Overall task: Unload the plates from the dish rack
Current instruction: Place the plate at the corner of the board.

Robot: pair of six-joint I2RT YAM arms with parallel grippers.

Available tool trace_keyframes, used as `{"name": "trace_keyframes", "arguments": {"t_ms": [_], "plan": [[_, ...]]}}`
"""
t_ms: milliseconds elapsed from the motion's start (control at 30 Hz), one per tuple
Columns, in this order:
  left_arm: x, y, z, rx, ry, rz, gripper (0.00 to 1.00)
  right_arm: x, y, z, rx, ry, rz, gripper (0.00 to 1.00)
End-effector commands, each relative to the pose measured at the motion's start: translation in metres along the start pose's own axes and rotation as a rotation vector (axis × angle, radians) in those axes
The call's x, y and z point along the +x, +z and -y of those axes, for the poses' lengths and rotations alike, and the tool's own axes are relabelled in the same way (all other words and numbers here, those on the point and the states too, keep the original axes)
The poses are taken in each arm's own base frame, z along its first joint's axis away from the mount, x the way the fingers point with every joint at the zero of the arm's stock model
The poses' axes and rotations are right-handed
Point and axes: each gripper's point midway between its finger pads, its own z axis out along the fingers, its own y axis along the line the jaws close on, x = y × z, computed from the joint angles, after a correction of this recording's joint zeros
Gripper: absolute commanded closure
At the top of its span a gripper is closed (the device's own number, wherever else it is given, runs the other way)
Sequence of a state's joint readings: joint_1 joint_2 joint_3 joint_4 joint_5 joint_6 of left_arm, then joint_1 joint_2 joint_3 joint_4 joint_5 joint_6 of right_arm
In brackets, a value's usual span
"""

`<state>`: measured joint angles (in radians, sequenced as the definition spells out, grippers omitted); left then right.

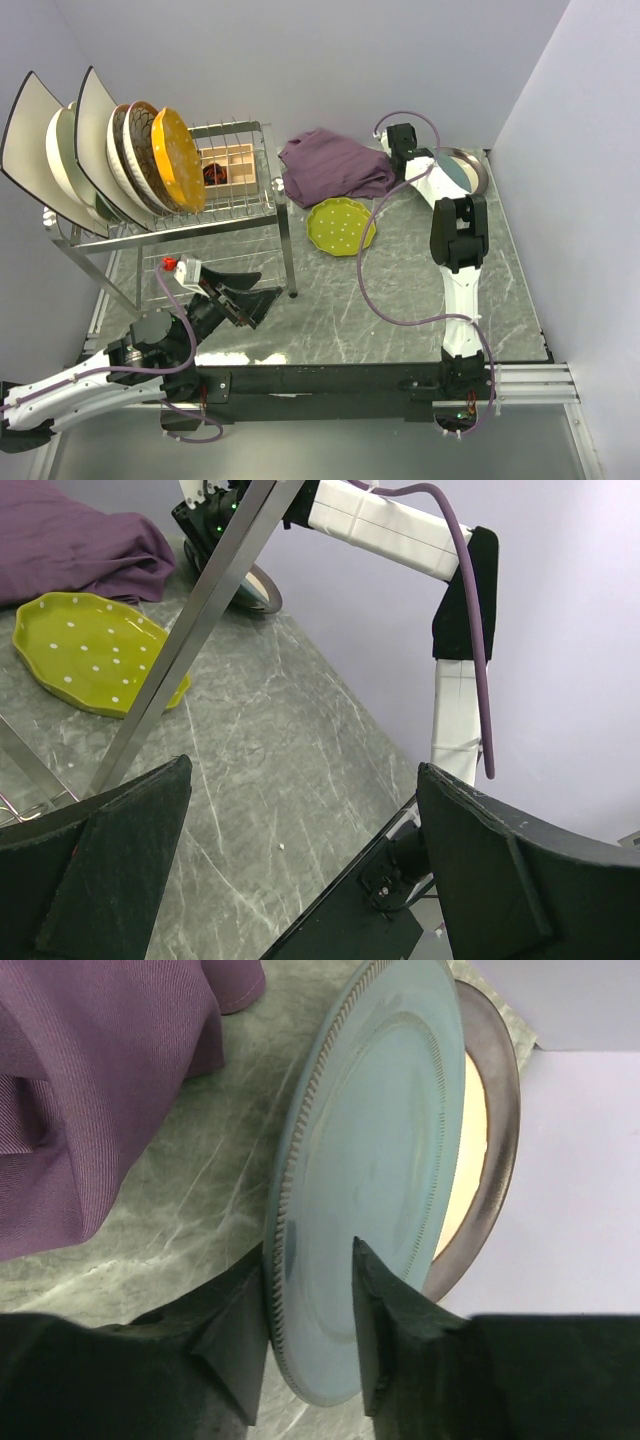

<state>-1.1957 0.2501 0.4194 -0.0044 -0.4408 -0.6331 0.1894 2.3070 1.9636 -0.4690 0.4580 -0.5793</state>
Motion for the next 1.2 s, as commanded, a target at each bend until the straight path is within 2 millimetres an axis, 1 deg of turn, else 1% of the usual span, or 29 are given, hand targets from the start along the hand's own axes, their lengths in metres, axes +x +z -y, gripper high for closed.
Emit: {"name": "trace_keyframes", "arguments": {"t_ms": [0, 133, 200, 333, 367, 433, 533, 633, 767, 833, 900, 1033, 1167], "plan": [[-0.009, -0.001, 0.011, 0.039, -0.024, 0.021, 0.01, -0.016, -0.005, 0.024, 0.045, 0.078, 0.055, 0.55], [-0.009, -0.001, 0.011, 0.043, -0.025, 0.021, 0.00, -0.012, -0.002, 0.026, 0.002, 0.123, 0.063, 0.54], [-0.009, -0.001, 0.012, 0.045, -0.026, 0.022, 0.01, -0.008, 0.002, 0.029, 0.011, 0.130, 0.056, 0.54], [-0.008, -0.001, 0.011, 0.042, -0.025, 0.020, 0.01, -0.003, 0.009, 0.028, 0.009, 0.136, 0.047, 0.52], [-0.008, 0.000, 0.011, 0.040, -0.024, 0.020, 0.01, -0.003, 0.011, 0.026, 0.008, 0.136, 0.047, 0.51], [-0.007, 0.000, 0.011, 0.038, -0.023, 0.018, 0.01, -0.003, 0.011, 0.028, 0.008, 0.143, 0.047, 0.48], [-0.007, 0.001, 0.011, 0.039, -0.022, 0.016, 0.01, -0.010, 0.009, 0.027, -0.017, 0.161, 0.069, 0.47], [-0.007, 0.001, 0.012, 0.043, -0.023, 0.016, 0.00, -0.011, 0.010, 0.027, -0.027, 0.165, 0.074, 0.45], [-0.008, 0.000, 0.011, 0.039, -0.025, 0.019, 0.01, -0.006, 0.016, 0.026, -0.029, 0.174, 0.062, 0.44], [-0.008, 0.000, 0.012, 0.042, -0.025, 0.018, 0.01, -0.003, 0.018, 0.024, -0.032, 0.177, 0.054, 0.40], [-0.008, 0.000, 0.015, 0.060, -0.027, 0.016, 0.01, -0.003, 0.019, 0.020, -0.044, 0.186, 0.051, 0.38], [-0.009, -0.001, 0.014, 0.055, -0.028, 0.018, 0.01, -0.006, 0.020, 0.025, -0.032, 0.205, 0.059, 0.37], [-0.010, -0.002, 0.013, 0.051, -0.031, 0.026, 0.00, -0.006, 0.021, 0.025, -0.046, 0.224, 0.066, 0.37]]}}
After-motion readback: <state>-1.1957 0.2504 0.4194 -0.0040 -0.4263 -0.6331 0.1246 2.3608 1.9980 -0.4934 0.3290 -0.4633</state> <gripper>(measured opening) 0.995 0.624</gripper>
